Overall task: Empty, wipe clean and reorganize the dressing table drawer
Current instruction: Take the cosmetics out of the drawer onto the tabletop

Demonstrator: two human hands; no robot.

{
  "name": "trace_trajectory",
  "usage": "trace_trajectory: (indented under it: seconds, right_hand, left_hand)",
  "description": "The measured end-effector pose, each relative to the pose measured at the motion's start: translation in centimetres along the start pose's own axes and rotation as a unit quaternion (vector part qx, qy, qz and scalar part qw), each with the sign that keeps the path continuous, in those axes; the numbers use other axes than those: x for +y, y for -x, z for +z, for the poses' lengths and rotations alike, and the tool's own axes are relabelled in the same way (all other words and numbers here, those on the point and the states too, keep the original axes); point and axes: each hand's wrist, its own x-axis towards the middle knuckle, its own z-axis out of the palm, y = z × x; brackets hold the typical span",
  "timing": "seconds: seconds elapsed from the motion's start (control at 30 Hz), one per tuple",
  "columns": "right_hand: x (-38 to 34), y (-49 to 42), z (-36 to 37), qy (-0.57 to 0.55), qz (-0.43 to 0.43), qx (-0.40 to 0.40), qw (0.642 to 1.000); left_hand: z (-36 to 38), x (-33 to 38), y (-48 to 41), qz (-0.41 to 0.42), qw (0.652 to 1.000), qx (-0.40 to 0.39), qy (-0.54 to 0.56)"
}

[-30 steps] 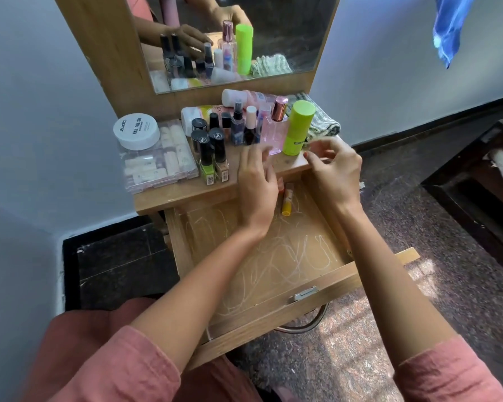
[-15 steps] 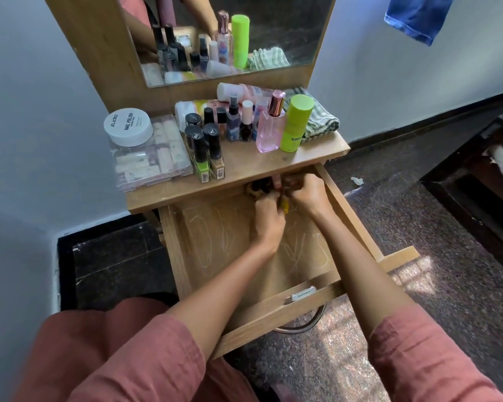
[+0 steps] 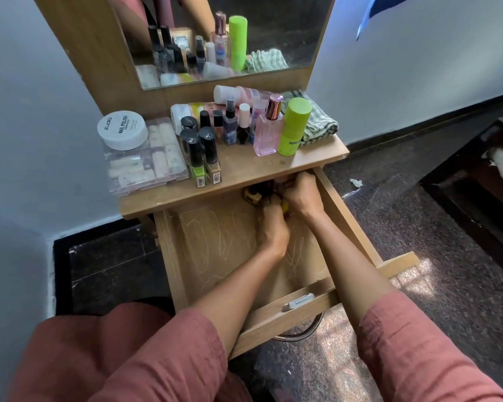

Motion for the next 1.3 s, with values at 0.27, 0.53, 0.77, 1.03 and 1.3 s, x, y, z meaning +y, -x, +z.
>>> trace_trajectory:
  seconds: [0.27,0.53,0.77,1.03,1.3]
  right_hand:
    - [1.1,0.8,-1.1,0.035,-0.030,-0.023,0.999]
    - [0.0,4.2,-3.5,0.045,-0.057,-0.021,0.997]
    - [0.1,5.7,-4.8,-0.015,-0.070,-0.032,0.997]
    - [-1.9,6.8,-6.5,-0.079,-0.101,0.001,0.992]
    - [-3.0,7.0,-7.2,-0.144,-0.091,-0.006,0.985]
  left_hand:
    - [-1.5,0.5,1.2,0.011,0.999,0.018,-0.041]
    - [-4.4,1.6,3.0,0.084,0.996,0.038,-0.017]
    - [-7.3,3.0,4.4,0.100,0.994,0.046,0.015]
    - [-11.2,4.2,4.7,0.090,0.993,0.063,0.052]
    - [-14.3,6.0,5.4,0.106,0.988,0.066,0.088]
